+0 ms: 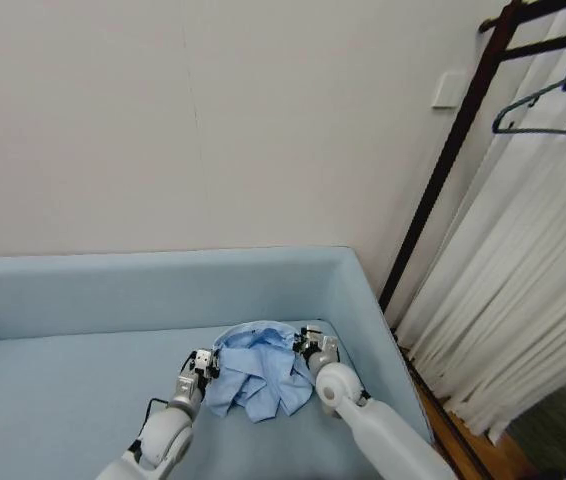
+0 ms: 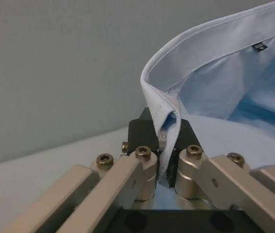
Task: Pick up the clothes from the sofa and hang them on the clothes hanger.
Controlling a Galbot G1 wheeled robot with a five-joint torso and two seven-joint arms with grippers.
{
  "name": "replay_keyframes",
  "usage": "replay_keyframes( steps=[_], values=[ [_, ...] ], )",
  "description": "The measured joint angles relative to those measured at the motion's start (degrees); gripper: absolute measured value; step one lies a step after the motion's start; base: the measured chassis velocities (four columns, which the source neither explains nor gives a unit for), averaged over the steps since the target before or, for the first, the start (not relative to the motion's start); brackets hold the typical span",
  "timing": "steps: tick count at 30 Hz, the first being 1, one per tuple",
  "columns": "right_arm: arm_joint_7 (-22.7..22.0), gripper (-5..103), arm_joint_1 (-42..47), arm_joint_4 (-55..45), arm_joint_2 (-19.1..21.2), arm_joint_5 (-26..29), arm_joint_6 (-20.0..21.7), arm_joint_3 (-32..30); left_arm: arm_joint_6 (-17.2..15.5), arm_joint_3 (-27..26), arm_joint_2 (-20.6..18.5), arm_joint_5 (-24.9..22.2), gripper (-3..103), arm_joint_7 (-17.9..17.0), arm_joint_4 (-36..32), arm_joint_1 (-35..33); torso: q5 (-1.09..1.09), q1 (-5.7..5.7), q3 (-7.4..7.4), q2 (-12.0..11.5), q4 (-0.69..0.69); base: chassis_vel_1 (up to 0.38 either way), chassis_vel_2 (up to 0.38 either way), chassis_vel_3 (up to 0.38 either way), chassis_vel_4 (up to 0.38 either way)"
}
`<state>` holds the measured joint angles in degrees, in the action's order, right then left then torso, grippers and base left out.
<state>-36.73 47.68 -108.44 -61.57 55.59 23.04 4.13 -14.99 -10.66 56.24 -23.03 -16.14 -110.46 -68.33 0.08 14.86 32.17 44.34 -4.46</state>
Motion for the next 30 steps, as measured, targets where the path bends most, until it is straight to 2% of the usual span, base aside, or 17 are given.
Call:
replay_keyframes(
  steps=[4, 5, 13, 17, 18, 22, 24, 27, 28, 30],
  values=[
    [1.6, 1, -0.7, -5.9, 5.0, 0.2, 0.9, 0.0, 1.0, -3.7, -3.0, -0.8, 3, 1.1, -4.6, 0.5, 0.00, 0.00, 0.00, 0.0, 0.00, 0.000, 0.000, 0.000, 0.000],
    [1.6, 1, -0.7, -5.9, 5.0, 0.2, 0.9, 0.0, 1.0, -3.7, -3.0, -0.8, 3, 1.1, -4.6, 0.5, 0.00, 0.00, 0.00, 0.0, 0.00, 0.000, 0.000, 0.000, 0.000],
    [5.8, 1, -7.6, -11.5, 13.5, 1.1, 1.7, -1.1, 0.3, -11.0, -10.1, -8.1, 3, 1.7, -14.4, 2.8, 0.01, 0.00, 0.00, 0.0, 0.02, 0.000, 0.000, 0.000, 0.000],
    [8.1, 1, -16.5, -15.5, 20.3, 8.1, 3.4, -2.1, -0.8, -13.9, -15.8, -14.3, 3, -0.1, -21.5, 6.9, 0.02, 0.00, 0.00, 0.0, -0.02, 0.000, 0.000, 0.000, 0.000],
    [8.1, 1, -16.5, -15.5, 20.3, 8.1, 3.4, -2.1, -0.8, -13.9, -15.8, -14.3, 3, -0.1, -21.5, 6.9, 0.02, 0.00, 0.00, 0.0, -0.02, 0.000, 0.000, 0.000, 0.000],
    [9.1, 1, -25.0, -19.5, 25.2, 17.8, 5.1, -4.1, -2.0, -16.4, -21.0, -20.6, 3, -0.9, -27.5, 10.9, 0.00, 0.00, 0.00, 0.0, -0.01, 0.000, 0.000, 0.000, 0.000],
    [9.2, 1, -25.7, -19.9, 25.6, 18.7, 5.1, -4.4, -2.2, -16.8, -21.4, -20.9, 3, -0.9, -27.8, 11.0, -0.01, 0.00, 0.00, 0.0, -0.01, 0.000, 0.000, 0.000, 0.000],
    [9.6, 1, -31.3, -23.8, 30.5, 27.4, 5.9, -7.7, -5.6, -26.2, -25.8, -27.9, 3, -2.1, -33.0, 10.5, 0.02, 0.00, -0.01, 0.0, 0.00, 0.000, 0.000, 0.000, 0.000],
    [9.6, 1, -31.3, -23.8, 30.5, 27.4, 5.9, -7.7, -5.6, -26.2, -25.8, -27.9, 3, -2.1, -33.0, 10.5, 0.02, 0.00, -0.01, 0.0, 0.00, 0.000, 0.000, 0.000, 0.000],
    [9.5, 1, -34.2, -25.7, 32.7, 31.5, 5.9, -8.5, -6.6, -32.6, -27.8, -32.2, 3, -2.2, -33.4, 9.1, -0.01, -0.01, -0.01, 0.0, -0.01, 0.000, 0.000, 0.000, 0.000]
  ],
)
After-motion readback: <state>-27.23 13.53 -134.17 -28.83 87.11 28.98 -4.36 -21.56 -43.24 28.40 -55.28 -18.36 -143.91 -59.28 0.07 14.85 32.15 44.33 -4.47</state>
